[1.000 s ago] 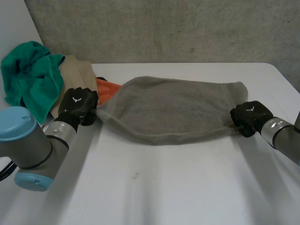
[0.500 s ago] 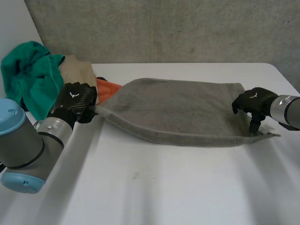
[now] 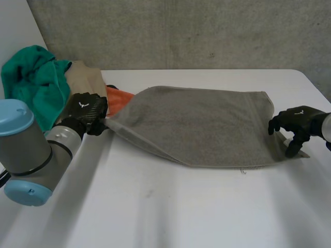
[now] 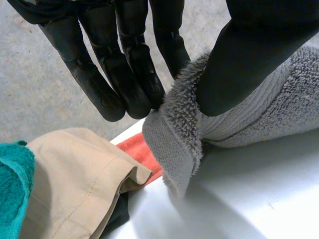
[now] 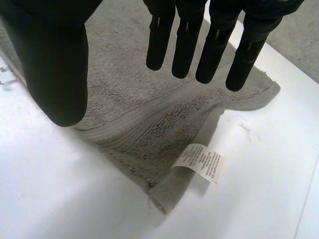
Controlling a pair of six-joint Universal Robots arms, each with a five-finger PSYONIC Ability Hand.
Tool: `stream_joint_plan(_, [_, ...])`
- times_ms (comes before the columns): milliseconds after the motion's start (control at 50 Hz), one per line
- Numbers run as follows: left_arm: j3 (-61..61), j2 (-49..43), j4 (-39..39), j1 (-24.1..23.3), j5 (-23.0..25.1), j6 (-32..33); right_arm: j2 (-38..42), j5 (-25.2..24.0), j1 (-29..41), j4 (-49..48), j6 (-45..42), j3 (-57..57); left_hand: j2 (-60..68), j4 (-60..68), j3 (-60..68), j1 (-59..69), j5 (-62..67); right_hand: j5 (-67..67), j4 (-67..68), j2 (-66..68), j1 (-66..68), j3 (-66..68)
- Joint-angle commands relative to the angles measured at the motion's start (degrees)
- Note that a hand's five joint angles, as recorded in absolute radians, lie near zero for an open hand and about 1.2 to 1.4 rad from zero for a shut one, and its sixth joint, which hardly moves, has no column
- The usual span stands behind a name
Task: Fold the laundry.
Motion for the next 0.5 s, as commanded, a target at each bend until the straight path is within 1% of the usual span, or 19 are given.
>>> stream_joint_plan(20, [3.20, -2.07, -3.10, 0.14, -1.35, 0.00, -4.42, -4.27, -3.16, -9.63, -0.06, 11.90, 11.33, 11.45, 11.70, 13.15, 14.12, 5.00, 4.77, 5.09, 4.03, 4.72])
stream_joint_plan(80, [4.95, -3.39, -4.94, 0.05, -2.49, 0.00, -4.25, -4.79, -4.13, -14.20, -1.11, 16.03, 11.33, 11.45, 11.70, 13.15, 14.12, 5.17, 4.94, 5.25, 4.20, 4.89])
stream_joint_plan(220, [6.80, -4.62, -8.19, 0.14, -3.90, -0.18, -2.49, -5.59, -4.57, -19.39, -3.22, 19.47, 11.33, 11.45, 11.70, 13.15, 14.12, 6.01, 5.78, 6.09, 5.04, 5.73])
stream_joint_plan(340, [7.33, -4.27, -10.57, 0.22, -4.25, -0.26, 0.67, -5.50, -4.39, -24.23, -5.51, 20.17, 11.33, 11.45, 11.70, 13.15, 14.12, 12.56, 12.33, 12.65, 11.59, 12.28])
stream_joint_plan(360, [7.33, -4.18, -10.83, 0.22, -4.25, -0.26, 0.85, -5.41, -4.39, -24.76, -5.60, 20.17, 11.33, 11.45, 11.70, 13.15, 14.12, 15.40, 15.17, 15.49, 14.43, 15.13])
stream_joint_plan(400, [7.16, -3.57, -11.45, 0.22, -4.25, -0.35, 0.94, -5.41, -4.66, -26.60, -5.42, 20.43, 11.33, 11.45, 11.70, 13.15, 14.12, 45.56, 45.33, 45.64, 44.59, 45.28])
stream_joint_plan(420, [6.98, -3.31, -11.80, 0.22, -4.25, -0.35, 0.85, -5.32, -4.74, -27.39, -5.16, 20.52, 11.33, 11.45, 11.70, 13.15, 14.12, 49.39, 49.16, 49.48, 48.42, 49.12])
stream_joint_plan(500, [5.67, -1.29, -14.34, 0.14, -4.16, -0.35, -0.38, -4.62, -5.45, -30.65, -2.87, 22.80, 11.33, 11.45, 11.70, 13.15, 14.12, 49.43, 49.20, 49.52, 48.46, 49.15])
